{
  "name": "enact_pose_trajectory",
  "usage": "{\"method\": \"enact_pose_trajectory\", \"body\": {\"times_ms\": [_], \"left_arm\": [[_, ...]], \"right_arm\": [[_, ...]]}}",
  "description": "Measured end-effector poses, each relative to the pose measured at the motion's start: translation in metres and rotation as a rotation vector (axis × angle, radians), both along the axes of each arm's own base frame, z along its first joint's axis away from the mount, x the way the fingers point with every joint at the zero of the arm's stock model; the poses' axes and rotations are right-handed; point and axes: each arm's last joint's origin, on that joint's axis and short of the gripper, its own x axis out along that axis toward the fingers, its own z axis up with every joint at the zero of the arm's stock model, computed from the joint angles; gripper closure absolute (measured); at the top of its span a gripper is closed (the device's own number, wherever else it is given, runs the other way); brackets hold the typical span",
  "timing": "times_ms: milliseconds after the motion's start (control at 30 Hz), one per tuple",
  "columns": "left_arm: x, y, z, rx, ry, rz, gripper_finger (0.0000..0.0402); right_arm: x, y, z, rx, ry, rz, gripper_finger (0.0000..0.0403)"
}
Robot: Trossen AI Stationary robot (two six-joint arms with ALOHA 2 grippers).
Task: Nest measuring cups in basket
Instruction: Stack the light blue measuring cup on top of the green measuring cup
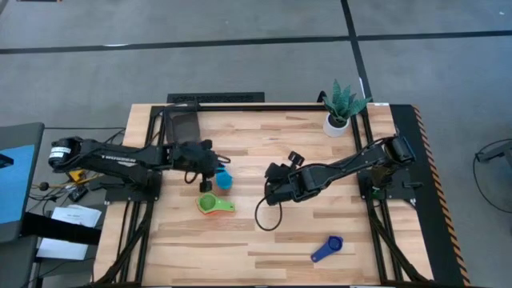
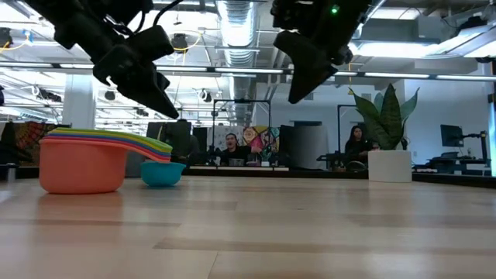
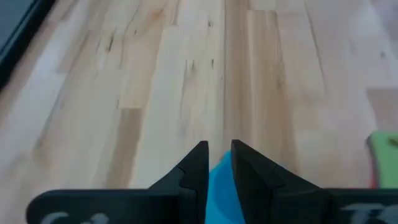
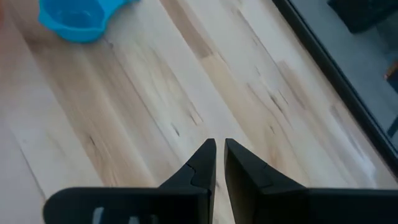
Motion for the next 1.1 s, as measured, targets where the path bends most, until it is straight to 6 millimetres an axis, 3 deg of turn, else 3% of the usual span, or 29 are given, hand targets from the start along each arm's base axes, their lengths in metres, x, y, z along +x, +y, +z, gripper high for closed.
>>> {"method": "enact_pose_trajectory", "body": {"times_ms": [200,500,633,1100], "left_arm": [[0.002,0.013,0.001,0.066,-0.022,-0.080,0.0336],[0.017,0.020,-0.026,0.114,0.091,-0.139,0.0257],[0.025,0.021,-0.034,0.115,0.158,-0.184,0.0241],[0.074,0.030,-0.050,0.102,0.500,-0.318,0.0241]], "right_arm": [[-0.004,-0.003,-0.009,0.018,-0.021,-0.063,0.0346],[-0.014,0.004,-0.048,0.183,-0.090,-0.107,0.0346],[-0.015,0.011,-0.049,0.193,-0.107,-0.097,0.0346],[-0.014,0.017,-0.047,0.218,-0.151,-0.097,0.0346]]}}
